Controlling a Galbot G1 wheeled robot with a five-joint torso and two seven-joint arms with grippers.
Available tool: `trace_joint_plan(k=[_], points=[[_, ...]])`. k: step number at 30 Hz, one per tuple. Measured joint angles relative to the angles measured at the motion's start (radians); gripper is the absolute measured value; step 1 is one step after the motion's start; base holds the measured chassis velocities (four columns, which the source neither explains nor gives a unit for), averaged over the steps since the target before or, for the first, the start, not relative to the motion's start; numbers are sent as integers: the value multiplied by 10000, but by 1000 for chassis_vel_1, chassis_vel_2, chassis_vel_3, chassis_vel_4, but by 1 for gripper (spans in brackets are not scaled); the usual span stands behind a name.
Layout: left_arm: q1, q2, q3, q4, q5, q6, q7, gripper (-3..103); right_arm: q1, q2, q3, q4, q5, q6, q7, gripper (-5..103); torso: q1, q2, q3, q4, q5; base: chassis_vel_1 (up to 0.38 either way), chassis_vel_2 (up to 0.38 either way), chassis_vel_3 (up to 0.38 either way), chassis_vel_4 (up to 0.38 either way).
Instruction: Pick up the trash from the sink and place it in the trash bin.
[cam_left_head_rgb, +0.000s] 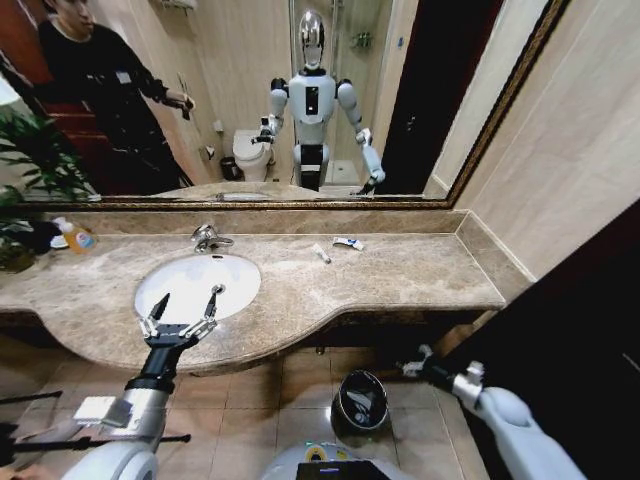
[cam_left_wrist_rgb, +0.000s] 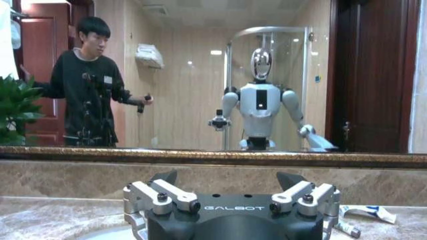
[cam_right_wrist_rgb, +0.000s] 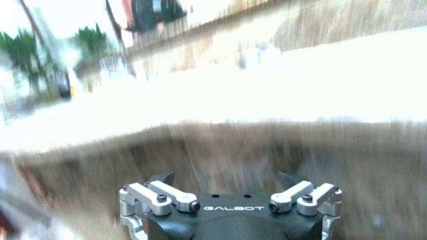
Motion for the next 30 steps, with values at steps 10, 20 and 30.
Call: trace_joint_plan(k=[10,20,30], points=[[0,0,1,0,0,0,1,100,2448,832,-2873,3354,-55,-1930,6144,100,-1,0,1,4,9,0,0,0,0],[0,0,0,0,0,0,0,100,6800,1226,-6290,1343,-664,-2697,8359,100,1,-1,3,1,2,0,0,0,0],[0,0,0,0,0,0,0,100,9387,2072,-8917,-937,-717,-3483,10015,100,0,-1,2,1,4,0,0,0,0]])
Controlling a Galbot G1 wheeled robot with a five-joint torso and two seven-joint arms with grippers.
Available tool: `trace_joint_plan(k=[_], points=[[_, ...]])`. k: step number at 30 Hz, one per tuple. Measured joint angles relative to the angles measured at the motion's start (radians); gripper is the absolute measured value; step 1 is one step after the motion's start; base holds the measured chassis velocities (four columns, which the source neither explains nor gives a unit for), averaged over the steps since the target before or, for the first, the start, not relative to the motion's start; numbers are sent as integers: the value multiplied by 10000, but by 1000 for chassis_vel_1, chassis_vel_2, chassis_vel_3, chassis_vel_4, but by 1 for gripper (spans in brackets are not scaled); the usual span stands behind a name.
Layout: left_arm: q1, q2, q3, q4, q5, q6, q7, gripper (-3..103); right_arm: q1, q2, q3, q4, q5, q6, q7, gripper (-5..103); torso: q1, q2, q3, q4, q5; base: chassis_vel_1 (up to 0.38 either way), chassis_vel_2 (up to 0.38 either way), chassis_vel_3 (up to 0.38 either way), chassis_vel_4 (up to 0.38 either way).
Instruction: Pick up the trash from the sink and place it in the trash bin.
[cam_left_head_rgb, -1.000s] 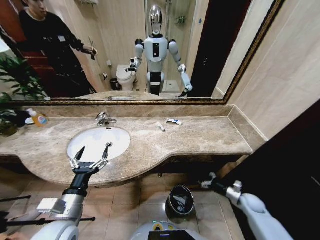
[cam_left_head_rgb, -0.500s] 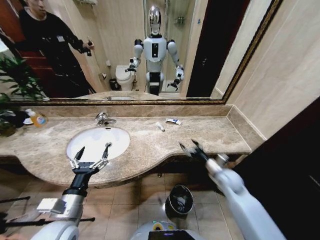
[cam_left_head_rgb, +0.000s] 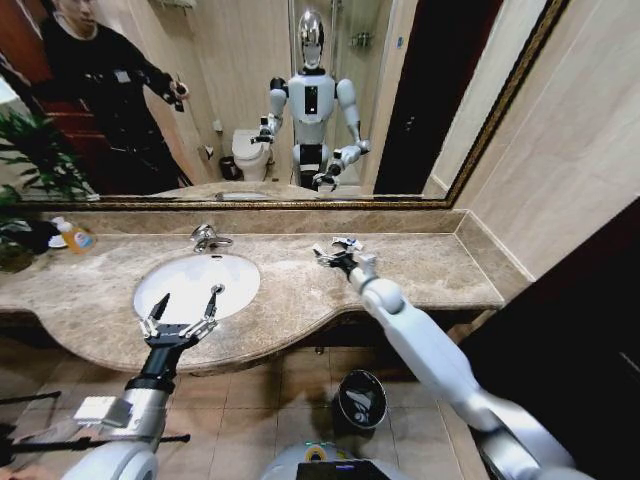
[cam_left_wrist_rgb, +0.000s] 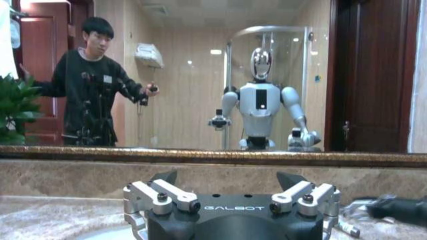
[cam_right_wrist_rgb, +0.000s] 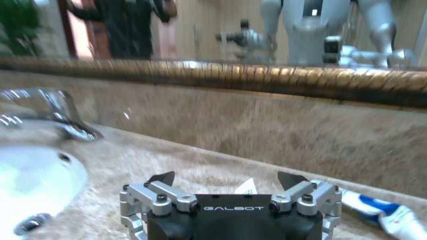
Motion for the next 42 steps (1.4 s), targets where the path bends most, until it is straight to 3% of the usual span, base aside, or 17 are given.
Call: trace_joint_plan(k=[4,12,13,15,16,25,27,31,33,35,39,41,42], points=[[0,0,0,0,0,0,0,100,826,434,-466,-851,-121,-803,382,100,0,0,0,0,-1,0,0,0,0],[0,0,0,0,0,0,0,100,1306,352,-766,-957,-73,-1750,400,98,-1,0,-1,-1,-1,0,0,0,0],[0,0,0,0,0,0,0,100,1397,265,-880,-931,11,-2015,347,91,-1,0,-1,-1,-1,0,0,0,0],[0,-1,0,0,0,0,0,100,1463,237,-934,-930,76,-2180,313,91,-1,0,-1,-2,-1,0,0,0,0],[0,-1,0,0,0,0,0,100,1561,233,-999,-975,186,-2343,279,84,-1,0,-1,-2,0,0,0,0,0],[0,0,0,0,0,0,0,100,1906,360,-1250,-1309,523,-2715,337,63,-1,0,-1,-1,1,0,0,0,0],[0,0,0,0,0,0,1,100,1941,327,-1321,-1351,631,-2887,350,55,-1,1,-1,-1,1,0,0,0,0],[0,0,0,0,0,0,1,100,1942,290,-1326,-1428,664,-2910,352,44,-1,2,-1,-1,2,0,0,0,0],[0,0,0,0,0,0,0,100,1946,284,-1309,-1525,666,-2855,358,33,-2,2,-1,-1,2,0,0,0,0],[0,0,0,0,0,0,1,100,1945,290,-1242,-1527,686,-2789,375,31,-1,2,-1,-1,3,0,0,0,0],[0,0,0,0,0,0,0,100,1852,273,-1077,-1299,820,-2719,429,35,-1,2,-1,-1,3,0,0,0,0],[0,0,0,0,0,0,0,100,1787,219,-973,-1194,848,-2644,427,51,-2,2,-2,-1,2,0,0,0,0],[0,0,0,0,0,0,0,100,1787,219,-973,-1194,848,-2644,427,51,-2,2,-2,-1,2,0,0,0,0]])
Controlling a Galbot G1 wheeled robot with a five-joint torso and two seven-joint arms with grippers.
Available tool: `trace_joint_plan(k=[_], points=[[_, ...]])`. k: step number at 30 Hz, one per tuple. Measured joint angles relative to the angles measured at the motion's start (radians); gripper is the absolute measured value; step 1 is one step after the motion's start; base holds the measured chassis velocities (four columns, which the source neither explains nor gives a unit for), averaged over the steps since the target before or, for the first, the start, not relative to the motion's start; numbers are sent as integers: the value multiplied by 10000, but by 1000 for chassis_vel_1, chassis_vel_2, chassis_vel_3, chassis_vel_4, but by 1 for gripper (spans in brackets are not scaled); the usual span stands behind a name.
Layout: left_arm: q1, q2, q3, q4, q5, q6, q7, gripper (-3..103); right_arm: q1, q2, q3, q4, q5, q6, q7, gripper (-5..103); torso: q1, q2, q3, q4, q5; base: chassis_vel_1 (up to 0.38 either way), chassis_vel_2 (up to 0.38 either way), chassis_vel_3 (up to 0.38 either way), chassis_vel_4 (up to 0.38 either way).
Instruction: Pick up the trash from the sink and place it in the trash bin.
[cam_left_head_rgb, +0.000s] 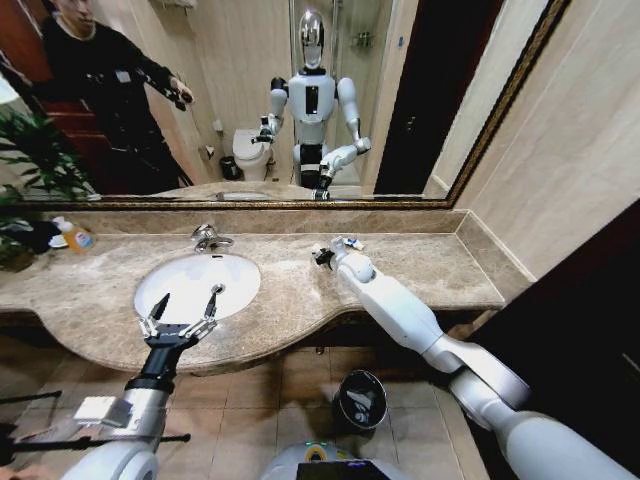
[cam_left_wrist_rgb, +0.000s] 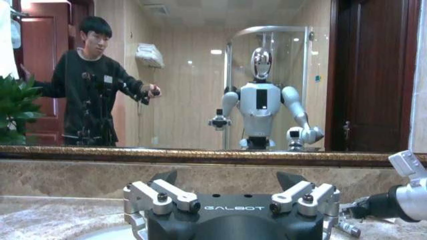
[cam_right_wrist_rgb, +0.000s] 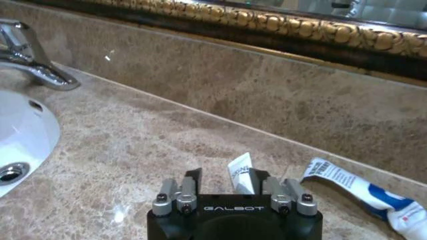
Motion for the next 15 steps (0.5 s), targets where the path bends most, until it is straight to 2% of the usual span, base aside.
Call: trace_joint_plan(k=[2,5,6,9,10,12,14,15], points=[[0,0,0,0,0,0,0,100,46,-19,-22,-226,-74,39,-52,62,0,0,0,-2,0,0,0,0,0],[0,0,1,0,0,0,0,100,118,56,-30,-473,-128,55,-83,68,0,0,0,-1,0,0,0,0,0],[0,0,0,0,0,0,0,100,187,129,-30,-655,-186,68,-101,79,1,0,0,0,0,0,0,0,0],[0,0,0,0,0,0,0,100,257,193,-37,-798,-251,86,-121,84,1,0,0,0,0,0,0,0,0],[0,0,0,0,0,0,0,100,325,222,-68,-920,-365,134,-168,91,1,0,0,1,0,0,0,0,0],[-1,0,0,0,0,0,0,100,379,221,-116,-998,-422,151,-217,91,1,0,0,0,0,0,0,0,0],[0,0,0,0,0,0,0,100,444,202,-185,-1085,-456,151,-271,79,1,0,0,0,0,0,0,0,0],[0,0,0,0,0,0,0,100,444,202,-185,-1085,-456,151,-271,79,1,0,0,0,0,0,0,0,0]])
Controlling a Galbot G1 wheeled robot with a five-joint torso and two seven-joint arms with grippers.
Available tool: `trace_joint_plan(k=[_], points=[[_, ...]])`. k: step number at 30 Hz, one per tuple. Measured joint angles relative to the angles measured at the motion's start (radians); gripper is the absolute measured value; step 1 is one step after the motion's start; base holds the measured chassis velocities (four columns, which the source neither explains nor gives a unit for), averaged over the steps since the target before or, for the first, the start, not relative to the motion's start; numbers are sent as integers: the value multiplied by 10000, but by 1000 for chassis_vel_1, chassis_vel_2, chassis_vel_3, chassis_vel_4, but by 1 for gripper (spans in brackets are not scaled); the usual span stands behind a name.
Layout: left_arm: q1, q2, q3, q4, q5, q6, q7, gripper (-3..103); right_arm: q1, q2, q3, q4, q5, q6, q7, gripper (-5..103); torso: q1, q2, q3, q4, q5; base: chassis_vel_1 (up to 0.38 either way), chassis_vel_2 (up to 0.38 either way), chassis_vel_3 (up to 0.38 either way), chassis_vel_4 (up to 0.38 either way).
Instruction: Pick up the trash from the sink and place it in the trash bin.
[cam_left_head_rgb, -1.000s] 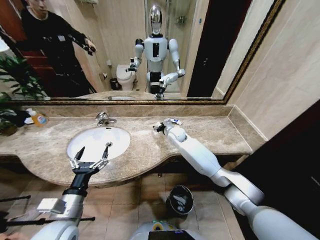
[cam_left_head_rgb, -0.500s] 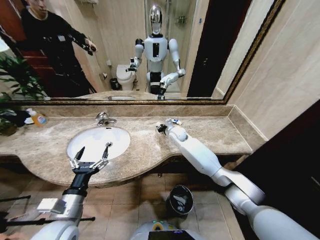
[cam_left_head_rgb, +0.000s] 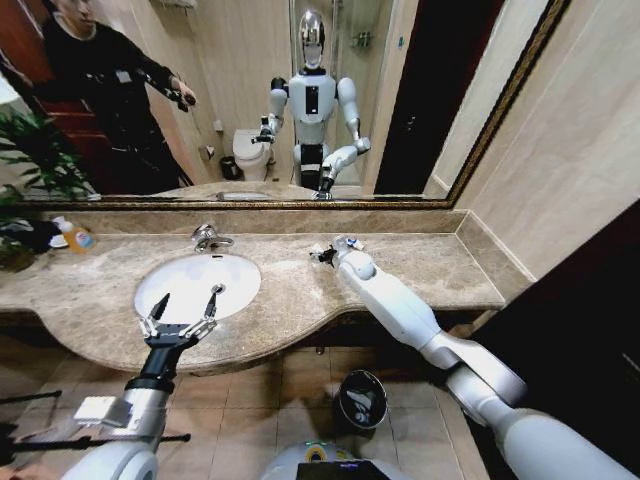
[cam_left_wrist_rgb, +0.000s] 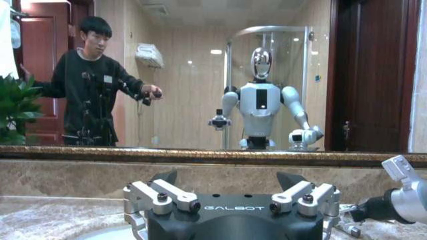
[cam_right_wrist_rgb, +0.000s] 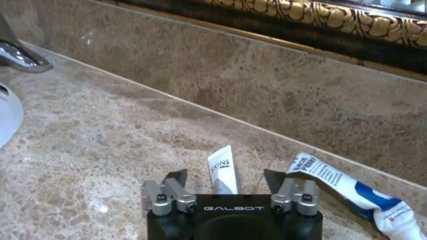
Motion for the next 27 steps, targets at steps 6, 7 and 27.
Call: trace_joint_plan(k=[6,7,27], points=[[0,0,0,0,0,0,0,100,103,-11,-24,-225,-3,-137,-213,57,0,0,0,0,0,0,0,0,0],[0,0,0,0,0,0,0,100,119,-11,-32,-265,-2,-163,-245,52,0,0,0,0,0,0,0,0,0],[1,0,-1,0,0,0,0,100,-896,-722,818,1552,-446,435,-741,1,1,0,0,3,1,0,0,0,0]])
